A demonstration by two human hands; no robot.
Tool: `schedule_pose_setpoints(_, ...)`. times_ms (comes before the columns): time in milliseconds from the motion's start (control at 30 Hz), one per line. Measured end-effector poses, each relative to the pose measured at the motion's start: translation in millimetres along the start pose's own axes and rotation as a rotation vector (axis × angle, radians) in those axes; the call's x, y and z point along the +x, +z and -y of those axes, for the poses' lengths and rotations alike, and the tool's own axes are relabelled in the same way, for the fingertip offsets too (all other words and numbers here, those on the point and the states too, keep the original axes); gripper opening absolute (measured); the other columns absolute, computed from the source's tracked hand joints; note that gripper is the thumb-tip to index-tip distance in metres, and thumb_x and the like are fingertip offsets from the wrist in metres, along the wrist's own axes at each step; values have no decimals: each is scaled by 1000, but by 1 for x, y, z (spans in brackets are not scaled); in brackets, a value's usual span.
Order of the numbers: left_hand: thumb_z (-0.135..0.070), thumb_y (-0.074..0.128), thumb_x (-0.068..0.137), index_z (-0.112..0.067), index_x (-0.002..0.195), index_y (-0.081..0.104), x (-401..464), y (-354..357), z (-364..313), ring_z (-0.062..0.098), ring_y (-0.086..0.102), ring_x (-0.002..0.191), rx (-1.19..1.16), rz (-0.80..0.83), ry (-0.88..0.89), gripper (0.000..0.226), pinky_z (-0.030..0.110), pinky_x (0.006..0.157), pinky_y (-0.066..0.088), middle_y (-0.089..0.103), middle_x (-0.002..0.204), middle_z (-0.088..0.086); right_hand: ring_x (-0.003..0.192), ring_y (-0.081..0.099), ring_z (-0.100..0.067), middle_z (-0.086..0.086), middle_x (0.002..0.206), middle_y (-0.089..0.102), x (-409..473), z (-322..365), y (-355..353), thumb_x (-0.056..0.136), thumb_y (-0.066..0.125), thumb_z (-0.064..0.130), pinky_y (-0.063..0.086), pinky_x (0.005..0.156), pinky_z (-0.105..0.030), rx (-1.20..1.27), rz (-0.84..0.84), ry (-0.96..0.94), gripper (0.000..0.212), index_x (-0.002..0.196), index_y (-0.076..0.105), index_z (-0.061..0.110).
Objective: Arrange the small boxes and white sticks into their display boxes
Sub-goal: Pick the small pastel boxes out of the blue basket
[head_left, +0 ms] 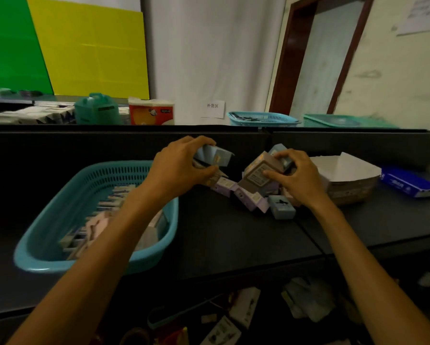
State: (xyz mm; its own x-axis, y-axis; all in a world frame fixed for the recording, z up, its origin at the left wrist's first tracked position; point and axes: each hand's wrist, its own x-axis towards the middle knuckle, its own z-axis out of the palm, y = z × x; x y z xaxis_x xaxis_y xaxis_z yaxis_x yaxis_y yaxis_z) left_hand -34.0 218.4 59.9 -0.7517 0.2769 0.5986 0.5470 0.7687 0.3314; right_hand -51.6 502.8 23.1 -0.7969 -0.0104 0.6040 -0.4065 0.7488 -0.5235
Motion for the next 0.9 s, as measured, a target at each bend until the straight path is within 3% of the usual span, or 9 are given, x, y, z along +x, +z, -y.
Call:
schedule_pose_setpoints(167, -38, 69, 79, -34, 122, 50, 18, 59, -16, 16, 56, 100, 38, 85, -103, 48, 40, 86, 52, 56, 114, -2, 104, 49, -14, -2, 117, 47, 11, -60, -23, 76, 78, 26, 46, 84, -25, 9, 13, 21, 40, 110, 59, 22)
schedule_pose_setpoints(467, -40, 65, 84, -31, 128, 45, 15, 142, -11, 18, 53, 106, 41, 168, -359, 50, 34, 85, 51, 50, 121, 0, 102, 48, -12, -7, 118, 46, 22, -123, -15, 78, 76, 26, 48, 87, -28, 72, 70, 38, 35, 106, 56, 25)
schedule_pose_setpoints(700, -39, 57, 89, -22, 141, 31, 14, 184, -14, 26, 44, 123, -64, 231, -519, 60, 36, 101, 43, 29, 140, 5, 107, 54, -20, -3, 118, 50, 24, -144, 15, 79, 65, 49, 54, 85, -40, 132, 98, 111, 30, 100, 45, 43)
schedule_pose_setpoints(900, -39, 56, 90, -25, 147, 20, 18, 196, -9, 27, 33, 134, -57, 283, -532, 68, 37, 107, 36, 17, 150, 4, 107, 52, -18, 0, 118, 51, 25, -152, 18, 80, 68, 46, 51, 87, -37, -54, 117, 103, 33, 103, 47, 34)
